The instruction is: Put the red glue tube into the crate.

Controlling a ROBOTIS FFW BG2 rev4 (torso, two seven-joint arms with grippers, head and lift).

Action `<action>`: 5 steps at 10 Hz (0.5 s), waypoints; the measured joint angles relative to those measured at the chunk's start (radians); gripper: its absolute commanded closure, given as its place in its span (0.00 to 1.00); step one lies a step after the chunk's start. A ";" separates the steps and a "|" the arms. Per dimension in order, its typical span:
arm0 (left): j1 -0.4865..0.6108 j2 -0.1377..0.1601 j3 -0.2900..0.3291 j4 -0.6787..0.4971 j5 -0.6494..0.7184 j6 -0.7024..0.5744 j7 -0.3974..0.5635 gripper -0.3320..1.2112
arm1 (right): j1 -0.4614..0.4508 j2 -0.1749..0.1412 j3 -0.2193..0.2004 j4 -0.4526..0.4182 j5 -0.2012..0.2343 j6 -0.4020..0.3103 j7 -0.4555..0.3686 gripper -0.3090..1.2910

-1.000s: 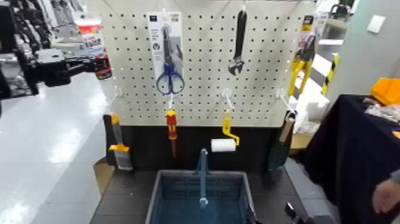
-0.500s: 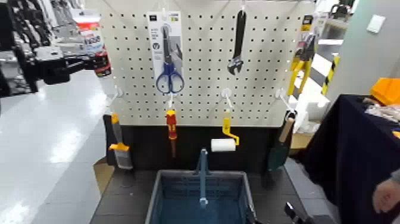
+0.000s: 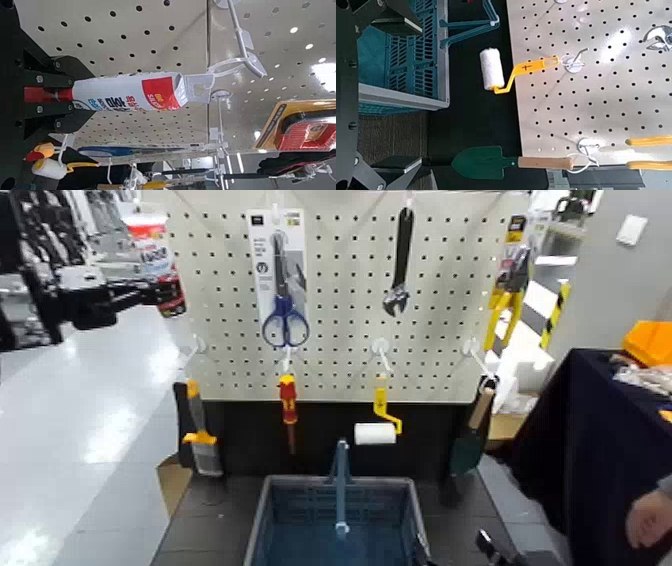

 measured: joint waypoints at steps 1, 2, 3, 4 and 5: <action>-0.002 0.001 0.001 0.000 0.001 -0.001 0.001 0.98 | -0.001 0.000 0.000 0.001 0.000 0.004 0.003 0.29; -0.006 0.002 0.001 -0.002 0.009 -0.003 0.001 0.98 | -0.002 0.000 0.000 0.002 0.000 0.008 0.005 0.29; -0.014 0.004 -0.002 -0.017 0.017 -0.005 0.001 0.98 | -0.003 0.000 0.001 0.002 0.000 0.010 0.009 0.29; -0.027 0.006 -0.006 -0.044 0.016 -0.003 0.001 0.98 | -0.003 0.000 0.001 0.003 0.000 0.013 0.012 0.29; -0.037 0.008 -0.012 -0.078 0.017 0.001 0.002 0.98 | -0.003 0.000 0.002 0.003 -0.001 0.015 0.014 0.29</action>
